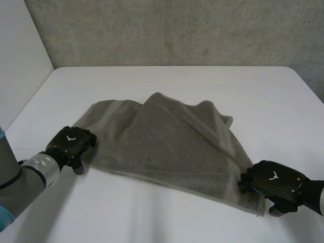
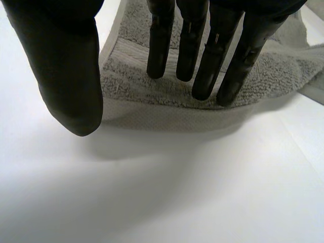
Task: Fold the towel.
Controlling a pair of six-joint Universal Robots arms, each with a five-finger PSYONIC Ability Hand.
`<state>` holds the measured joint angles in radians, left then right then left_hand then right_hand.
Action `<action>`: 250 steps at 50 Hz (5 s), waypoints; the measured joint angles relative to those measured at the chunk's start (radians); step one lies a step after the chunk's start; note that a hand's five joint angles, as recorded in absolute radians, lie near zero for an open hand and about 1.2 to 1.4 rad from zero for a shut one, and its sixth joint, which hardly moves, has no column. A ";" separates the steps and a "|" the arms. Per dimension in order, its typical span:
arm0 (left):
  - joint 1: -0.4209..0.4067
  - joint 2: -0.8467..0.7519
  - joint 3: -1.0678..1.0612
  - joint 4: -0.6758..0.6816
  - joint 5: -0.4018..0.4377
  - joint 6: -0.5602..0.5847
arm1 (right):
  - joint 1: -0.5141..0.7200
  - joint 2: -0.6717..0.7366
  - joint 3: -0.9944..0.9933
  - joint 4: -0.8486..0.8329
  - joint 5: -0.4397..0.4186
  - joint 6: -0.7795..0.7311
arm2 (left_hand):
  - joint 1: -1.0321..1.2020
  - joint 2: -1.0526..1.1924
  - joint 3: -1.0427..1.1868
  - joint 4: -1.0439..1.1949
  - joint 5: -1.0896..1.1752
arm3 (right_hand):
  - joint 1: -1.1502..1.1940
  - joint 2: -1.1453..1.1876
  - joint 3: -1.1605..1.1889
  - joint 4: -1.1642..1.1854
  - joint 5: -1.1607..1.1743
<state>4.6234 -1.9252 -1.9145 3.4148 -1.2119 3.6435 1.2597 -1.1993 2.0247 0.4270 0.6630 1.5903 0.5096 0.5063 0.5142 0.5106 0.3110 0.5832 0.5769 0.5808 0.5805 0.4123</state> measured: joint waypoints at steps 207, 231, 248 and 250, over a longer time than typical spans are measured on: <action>0.004 0.010 0.003 0.001 0.002 -0.026 | -0.024 -0.003 -0.028 0.107 0.003 -0.164 | 0.000 0.000 0.000 0.000 0.004 | -0.131 -0.116 -0.116 -0.114 -0.111; 0.001 0.006 0.003 0.001 0.002 -0.026 | -0.039 0.056 0.013 0.094 -0.041 -0.199 | 0.000 0.000 0.000 0.000 0.004 | 0.046 0.049 0.053 0.052 0.050; 0.000 0.004 0.003 0.001 0.002 -0.026 | -0.037 0.109 0.012 0.061 -0.043 -0.233 | 0.000 0.000 0.000 0.000 0.004 | 0.115 0.116 0.122 0.124 0.114; 0.000 0.004 0.003 0.001 0.002 -0.026 | -0.036 0.114 0.011 0.052 -0.043 -0.232 | 0.000 0.000 0.000 0.000 0.004 | 0.118 0.117 0.126 0.127 0.118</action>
<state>4.6238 -1.9213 -1.9119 3.4162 -1.2103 3.6171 1.2235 -1.0849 2.0360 0.4793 0.6203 1.3579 0.5096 0.5064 0.5142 0.5106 0.3146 0.7008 0.6935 0.7065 0.7071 0.5305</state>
